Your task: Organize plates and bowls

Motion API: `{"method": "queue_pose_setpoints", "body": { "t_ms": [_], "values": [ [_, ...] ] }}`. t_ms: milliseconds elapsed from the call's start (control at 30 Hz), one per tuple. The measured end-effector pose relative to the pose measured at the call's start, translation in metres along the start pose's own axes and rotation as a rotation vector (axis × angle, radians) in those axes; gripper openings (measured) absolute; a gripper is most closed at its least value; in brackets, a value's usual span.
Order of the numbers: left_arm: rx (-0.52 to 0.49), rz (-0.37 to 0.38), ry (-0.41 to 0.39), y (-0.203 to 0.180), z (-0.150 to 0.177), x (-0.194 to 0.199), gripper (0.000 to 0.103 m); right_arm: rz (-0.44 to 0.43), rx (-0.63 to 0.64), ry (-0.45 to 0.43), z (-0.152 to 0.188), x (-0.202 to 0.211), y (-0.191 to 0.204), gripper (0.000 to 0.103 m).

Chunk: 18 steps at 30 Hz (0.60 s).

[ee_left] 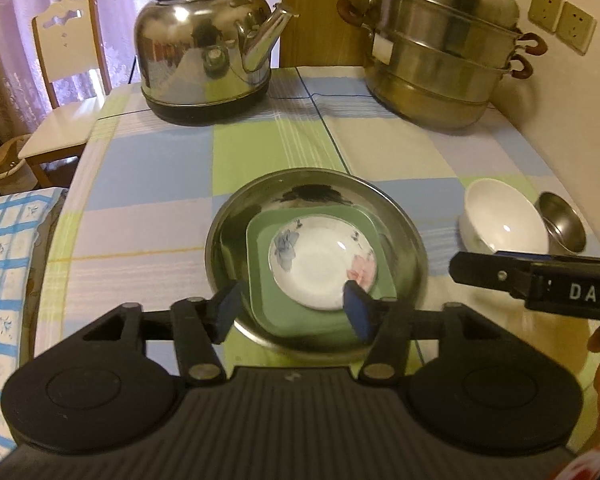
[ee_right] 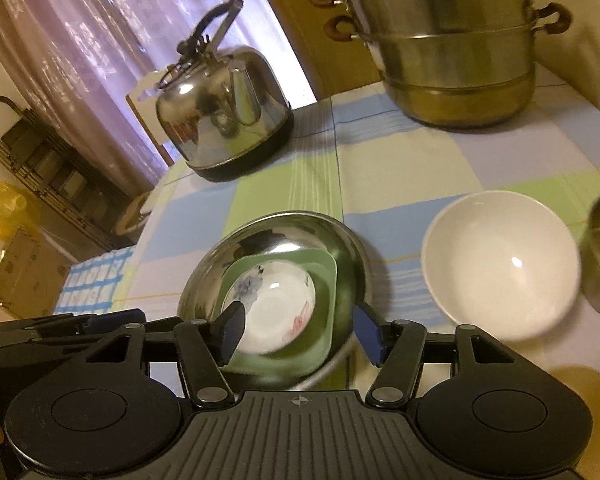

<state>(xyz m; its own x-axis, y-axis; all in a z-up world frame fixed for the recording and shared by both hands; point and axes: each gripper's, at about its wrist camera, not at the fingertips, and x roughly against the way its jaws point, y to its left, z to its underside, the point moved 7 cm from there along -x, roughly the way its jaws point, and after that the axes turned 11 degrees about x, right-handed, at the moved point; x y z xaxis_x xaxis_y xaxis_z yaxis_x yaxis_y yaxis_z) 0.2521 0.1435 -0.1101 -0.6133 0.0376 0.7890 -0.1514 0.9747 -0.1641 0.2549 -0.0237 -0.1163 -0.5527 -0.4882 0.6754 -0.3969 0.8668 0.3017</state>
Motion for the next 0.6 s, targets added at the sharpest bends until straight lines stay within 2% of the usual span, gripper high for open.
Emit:
{"method": "queue_pose_setpoints", "body": {
  "t_ms": [267,600],
  "values": [
    [0.01,0.023,-0.005,-0.027,0.038,0.046,0.062,-0.03,0.037,0.026,0.034,0.051,0.001,0.063],
    [0.009,0.046,0.013,-0.071,0.092,0.088,0.062,-0.016,0.139,0.043,0.075,0.111,-0.01,0.063]
  ]
}}
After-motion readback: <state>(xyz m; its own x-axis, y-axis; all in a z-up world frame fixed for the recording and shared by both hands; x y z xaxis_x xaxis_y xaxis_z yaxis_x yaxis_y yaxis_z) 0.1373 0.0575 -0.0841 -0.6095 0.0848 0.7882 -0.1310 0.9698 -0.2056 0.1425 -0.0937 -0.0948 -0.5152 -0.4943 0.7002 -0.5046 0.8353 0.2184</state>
